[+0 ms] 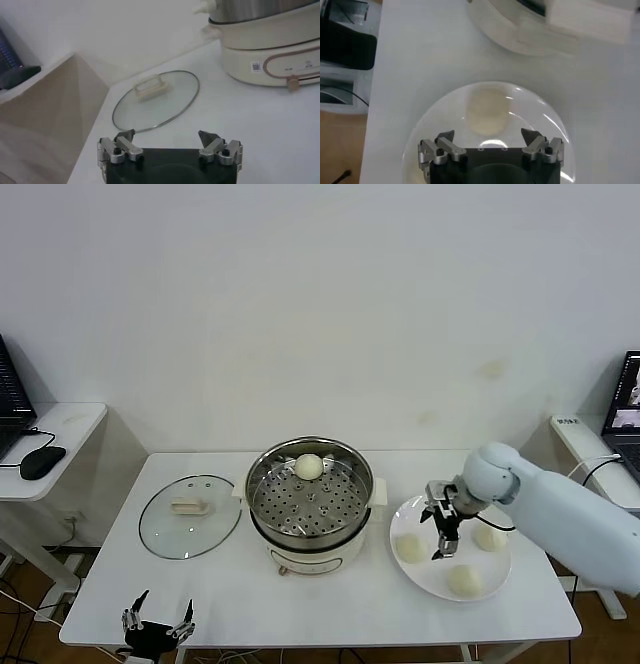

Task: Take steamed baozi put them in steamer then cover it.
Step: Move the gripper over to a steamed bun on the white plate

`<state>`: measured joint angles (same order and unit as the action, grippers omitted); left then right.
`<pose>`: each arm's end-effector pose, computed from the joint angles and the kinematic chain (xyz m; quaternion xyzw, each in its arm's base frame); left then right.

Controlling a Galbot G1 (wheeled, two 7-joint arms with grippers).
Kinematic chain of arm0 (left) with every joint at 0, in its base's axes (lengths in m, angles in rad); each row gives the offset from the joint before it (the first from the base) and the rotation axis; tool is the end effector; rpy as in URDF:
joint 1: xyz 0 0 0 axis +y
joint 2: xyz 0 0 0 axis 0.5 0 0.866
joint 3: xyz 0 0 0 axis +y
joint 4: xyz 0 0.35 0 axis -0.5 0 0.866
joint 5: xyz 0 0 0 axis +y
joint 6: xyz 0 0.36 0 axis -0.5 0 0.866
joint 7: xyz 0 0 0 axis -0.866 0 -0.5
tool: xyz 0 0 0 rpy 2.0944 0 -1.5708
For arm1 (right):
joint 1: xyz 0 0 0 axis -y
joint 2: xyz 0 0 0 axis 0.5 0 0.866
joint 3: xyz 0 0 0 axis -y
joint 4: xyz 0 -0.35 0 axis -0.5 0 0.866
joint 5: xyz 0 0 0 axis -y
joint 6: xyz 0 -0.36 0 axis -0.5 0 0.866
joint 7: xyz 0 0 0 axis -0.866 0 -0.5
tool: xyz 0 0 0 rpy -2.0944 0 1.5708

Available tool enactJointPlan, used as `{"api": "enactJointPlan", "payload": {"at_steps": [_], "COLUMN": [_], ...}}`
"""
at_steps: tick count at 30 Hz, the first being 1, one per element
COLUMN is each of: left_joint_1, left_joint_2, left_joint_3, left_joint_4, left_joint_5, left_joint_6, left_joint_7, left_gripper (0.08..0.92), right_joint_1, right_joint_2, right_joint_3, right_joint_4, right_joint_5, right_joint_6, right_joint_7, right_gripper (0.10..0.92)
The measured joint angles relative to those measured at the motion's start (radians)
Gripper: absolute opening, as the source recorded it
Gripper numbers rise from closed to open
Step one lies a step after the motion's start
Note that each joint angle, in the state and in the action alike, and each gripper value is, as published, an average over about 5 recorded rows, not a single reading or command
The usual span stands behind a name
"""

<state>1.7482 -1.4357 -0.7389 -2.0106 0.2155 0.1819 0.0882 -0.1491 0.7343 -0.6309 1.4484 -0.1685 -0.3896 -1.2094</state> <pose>0.1235 0.0955 -0.3471 0.0184 -0.9526 -0.2053 0.2236 0.4862 -0.0735 -0.2026 0.5411 -0.5389 0.5077 0.3987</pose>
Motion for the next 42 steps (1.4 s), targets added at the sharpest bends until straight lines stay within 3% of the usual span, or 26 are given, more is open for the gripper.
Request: {"api": "enactJointPlan", "payload": {"at_steps": [28,42], "left_joint_1": [-0.015,-0.014], "left_joint_2": [0.001,-0.001], "left_joint_3": [0.005,0.008], "left_joint_4": [0.041,0.046], "left_joint_5": [0.006,0.006], "left_joint_6": [-0.002,-0.003], "left_joint_7": [-0.001,-0.004], "left_gripper": [0.823,0.823], "right_joint_1": [-0.042,-0.044], "right_joint_2": [0.088,0.087], "right_joint_3": [-0.001,0.008], "right_joint_4": [-0.115,-0.127], "right_joint_5": [-0.042,-0.028], "right_joint_6": [0.031,0.026], "right_joint_7": [0.053,0.052], "right_gripper": [0.823,0.635]}}
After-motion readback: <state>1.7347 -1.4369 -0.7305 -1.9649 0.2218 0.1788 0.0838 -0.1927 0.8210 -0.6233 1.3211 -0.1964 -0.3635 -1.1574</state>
